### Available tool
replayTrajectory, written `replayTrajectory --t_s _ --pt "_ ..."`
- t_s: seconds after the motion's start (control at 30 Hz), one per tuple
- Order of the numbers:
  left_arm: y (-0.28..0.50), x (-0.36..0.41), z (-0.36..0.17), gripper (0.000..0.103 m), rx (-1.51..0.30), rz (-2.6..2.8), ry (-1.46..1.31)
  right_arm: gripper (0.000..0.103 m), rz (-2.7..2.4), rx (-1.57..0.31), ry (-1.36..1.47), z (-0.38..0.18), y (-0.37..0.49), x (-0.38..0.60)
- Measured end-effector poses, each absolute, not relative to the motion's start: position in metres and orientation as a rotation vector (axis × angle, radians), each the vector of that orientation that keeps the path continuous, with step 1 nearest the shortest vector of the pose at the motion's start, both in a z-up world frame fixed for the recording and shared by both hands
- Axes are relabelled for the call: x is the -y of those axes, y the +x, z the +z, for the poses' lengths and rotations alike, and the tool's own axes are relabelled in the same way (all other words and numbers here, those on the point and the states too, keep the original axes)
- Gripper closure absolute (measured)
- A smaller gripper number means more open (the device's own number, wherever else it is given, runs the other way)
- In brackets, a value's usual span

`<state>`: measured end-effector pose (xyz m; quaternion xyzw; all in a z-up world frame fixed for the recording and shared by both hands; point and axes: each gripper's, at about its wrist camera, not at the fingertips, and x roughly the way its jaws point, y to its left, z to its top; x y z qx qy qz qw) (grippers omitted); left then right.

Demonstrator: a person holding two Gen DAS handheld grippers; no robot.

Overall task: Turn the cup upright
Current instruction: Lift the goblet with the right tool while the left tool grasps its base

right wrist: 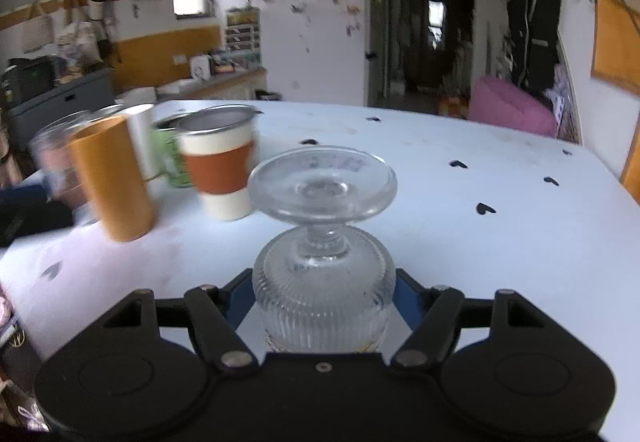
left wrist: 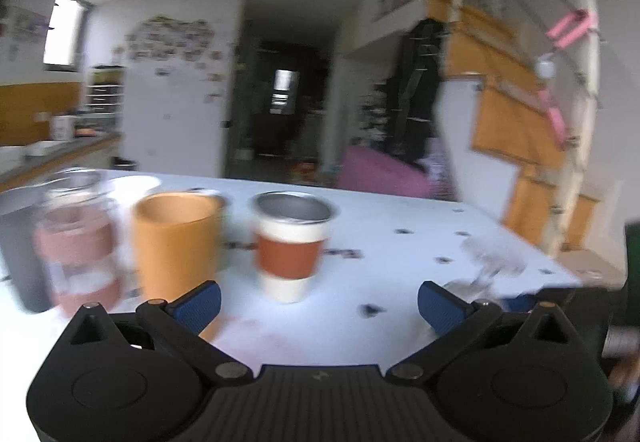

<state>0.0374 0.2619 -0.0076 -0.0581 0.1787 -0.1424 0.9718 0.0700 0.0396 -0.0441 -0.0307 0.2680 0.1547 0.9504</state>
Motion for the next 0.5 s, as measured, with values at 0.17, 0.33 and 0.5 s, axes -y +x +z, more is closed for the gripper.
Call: replayTrajectory --t_s 0.17,0.33,0.5 --pt "0.058 -0.238 0.000 0.001 -0.449 -0.472 -0.141 0.030 0.327 -0.453 -0.055 -0.053 0.036 -0.050" --pt "0.071 -0.206 0.005 0.005 -0.493 -0.579 -0.097 0.030 0.302 -0.405 -0.088 -0.056 0.029 -0.057" --pt "0.081 -0.186 0.008 0.009 -0.551 -0.655 -0.081 0.030 0.280 -0.338 -0.213 -0.059 0.017 -0.075"
